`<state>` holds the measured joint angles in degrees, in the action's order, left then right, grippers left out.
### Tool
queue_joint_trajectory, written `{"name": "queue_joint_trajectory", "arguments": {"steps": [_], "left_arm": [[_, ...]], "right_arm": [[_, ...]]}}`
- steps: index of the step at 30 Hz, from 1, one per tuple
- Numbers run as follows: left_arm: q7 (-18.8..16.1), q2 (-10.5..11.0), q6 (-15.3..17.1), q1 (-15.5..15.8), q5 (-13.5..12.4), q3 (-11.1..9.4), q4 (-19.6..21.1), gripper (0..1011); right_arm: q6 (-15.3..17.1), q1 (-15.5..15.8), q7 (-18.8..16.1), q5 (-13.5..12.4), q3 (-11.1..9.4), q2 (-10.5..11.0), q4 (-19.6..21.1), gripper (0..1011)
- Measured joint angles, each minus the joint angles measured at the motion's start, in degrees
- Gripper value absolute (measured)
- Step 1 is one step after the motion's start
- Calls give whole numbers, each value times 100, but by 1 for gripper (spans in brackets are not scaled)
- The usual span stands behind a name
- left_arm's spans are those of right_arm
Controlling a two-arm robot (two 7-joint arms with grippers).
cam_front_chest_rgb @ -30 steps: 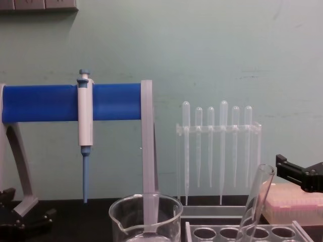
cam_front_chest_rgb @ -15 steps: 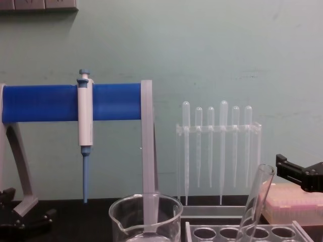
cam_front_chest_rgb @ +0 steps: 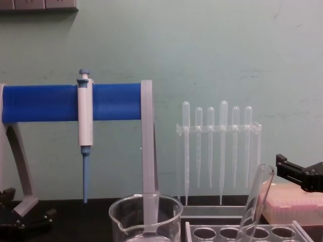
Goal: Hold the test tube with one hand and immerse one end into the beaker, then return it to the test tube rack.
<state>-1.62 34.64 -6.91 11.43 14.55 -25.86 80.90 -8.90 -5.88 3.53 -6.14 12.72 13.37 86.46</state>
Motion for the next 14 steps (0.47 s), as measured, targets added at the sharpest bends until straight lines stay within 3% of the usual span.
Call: {"name": "queue_joint_trajectory", "arguments": {"steps": [14], "left_arm": [[0, 0, 0, 0, 0, 0, 0, 1000]], "right_arm": [[1, 0, 0, 0, 0, 0, 0, 1003]]}}
